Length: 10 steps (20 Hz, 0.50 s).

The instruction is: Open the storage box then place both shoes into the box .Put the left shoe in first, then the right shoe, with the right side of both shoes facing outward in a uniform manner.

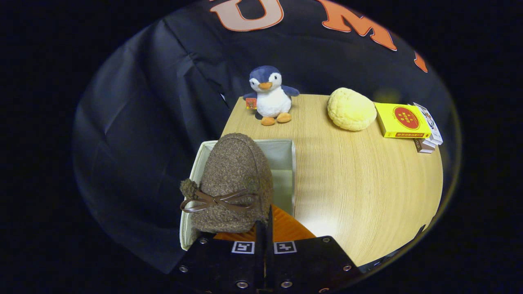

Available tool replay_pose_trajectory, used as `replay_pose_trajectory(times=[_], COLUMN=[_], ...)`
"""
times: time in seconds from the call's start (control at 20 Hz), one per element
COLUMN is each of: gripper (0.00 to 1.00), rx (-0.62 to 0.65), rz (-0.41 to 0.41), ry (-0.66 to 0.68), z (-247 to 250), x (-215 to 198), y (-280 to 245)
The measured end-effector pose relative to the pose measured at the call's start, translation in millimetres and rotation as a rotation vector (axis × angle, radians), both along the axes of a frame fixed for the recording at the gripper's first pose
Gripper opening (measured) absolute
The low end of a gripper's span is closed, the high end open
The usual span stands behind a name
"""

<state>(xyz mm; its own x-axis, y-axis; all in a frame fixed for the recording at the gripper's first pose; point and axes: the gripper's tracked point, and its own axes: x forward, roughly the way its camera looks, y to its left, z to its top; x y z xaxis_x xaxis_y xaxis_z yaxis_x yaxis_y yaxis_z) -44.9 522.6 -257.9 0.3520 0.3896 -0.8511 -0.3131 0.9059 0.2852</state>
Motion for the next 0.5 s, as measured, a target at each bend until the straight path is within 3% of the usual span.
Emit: replay_pose_trajectory(times=[0.5], gripper=[0.03], rx=[-0.103], rz=[0.01], ry=[0.027], z=[-56.0], x=[5.2], y=[13.4])
